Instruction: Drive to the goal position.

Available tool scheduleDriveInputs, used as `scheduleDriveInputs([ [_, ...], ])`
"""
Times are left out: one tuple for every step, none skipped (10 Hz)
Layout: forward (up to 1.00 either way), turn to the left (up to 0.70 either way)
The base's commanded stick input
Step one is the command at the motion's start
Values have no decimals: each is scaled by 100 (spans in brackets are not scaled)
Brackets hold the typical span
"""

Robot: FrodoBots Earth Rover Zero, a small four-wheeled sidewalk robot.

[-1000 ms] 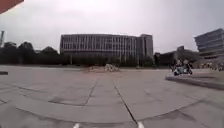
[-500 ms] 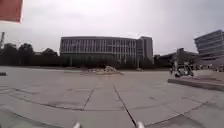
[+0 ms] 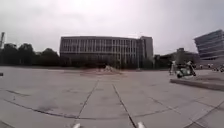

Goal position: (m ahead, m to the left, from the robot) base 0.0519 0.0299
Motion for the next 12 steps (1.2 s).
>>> scheduleDriveInputs([
  [45, 0],
  [45, 0],
  [45, 0],
  [45, 0],
  [45, 0],
  [45, 0],
  [45, 0],
  [45, 0],
  [45, 0],
  [45, -4],
  [45, -25],
  [45, -27],
])
